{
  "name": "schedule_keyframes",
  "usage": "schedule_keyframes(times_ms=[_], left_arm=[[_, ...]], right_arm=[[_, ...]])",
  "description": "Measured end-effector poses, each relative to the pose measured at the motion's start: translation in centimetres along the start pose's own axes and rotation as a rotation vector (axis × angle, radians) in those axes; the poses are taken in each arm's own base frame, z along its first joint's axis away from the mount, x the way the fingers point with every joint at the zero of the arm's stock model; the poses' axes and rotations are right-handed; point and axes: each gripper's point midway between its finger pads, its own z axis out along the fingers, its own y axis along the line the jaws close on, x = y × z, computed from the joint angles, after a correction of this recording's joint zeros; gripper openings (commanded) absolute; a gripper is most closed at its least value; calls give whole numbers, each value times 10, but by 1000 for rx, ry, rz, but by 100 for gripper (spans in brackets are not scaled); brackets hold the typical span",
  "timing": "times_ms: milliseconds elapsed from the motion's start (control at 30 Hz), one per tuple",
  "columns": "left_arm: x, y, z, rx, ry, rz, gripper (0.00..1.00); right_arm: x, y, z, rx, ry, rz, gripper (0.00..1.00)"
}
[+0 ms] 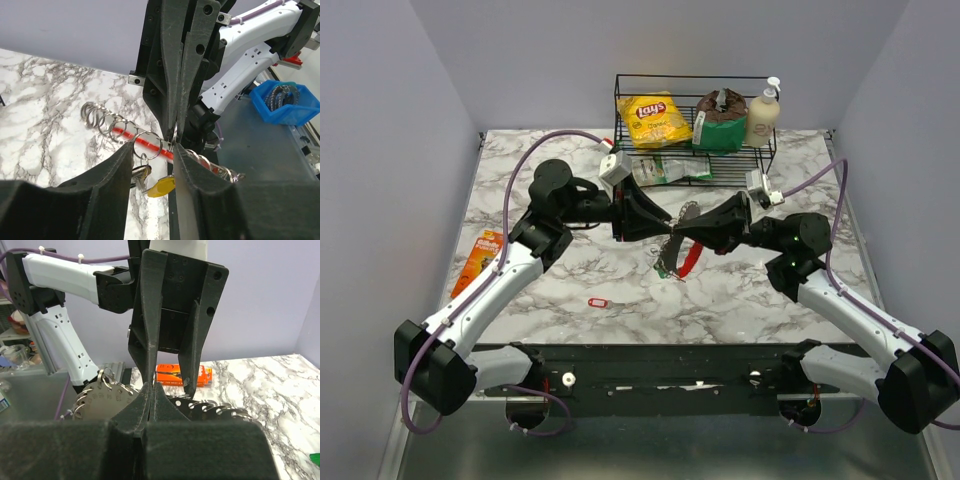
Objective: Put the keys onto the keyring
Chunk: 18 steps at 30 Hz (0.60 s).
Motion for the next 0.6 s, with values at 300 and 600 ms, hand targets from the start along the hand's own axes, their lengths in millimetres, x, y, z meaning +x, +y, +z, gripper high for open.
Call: schedule_keyframes(times_ms=[300, 600], left_arm=[[-5, -5, 5, 15, -1, 14, 0], [-5, -3, 4, -12, 20, 16, 0]], right_arm=[[-3, -2, -1, 3, -9, -15, 1], [0, -3, -1, 7, -1, -24, 40]])
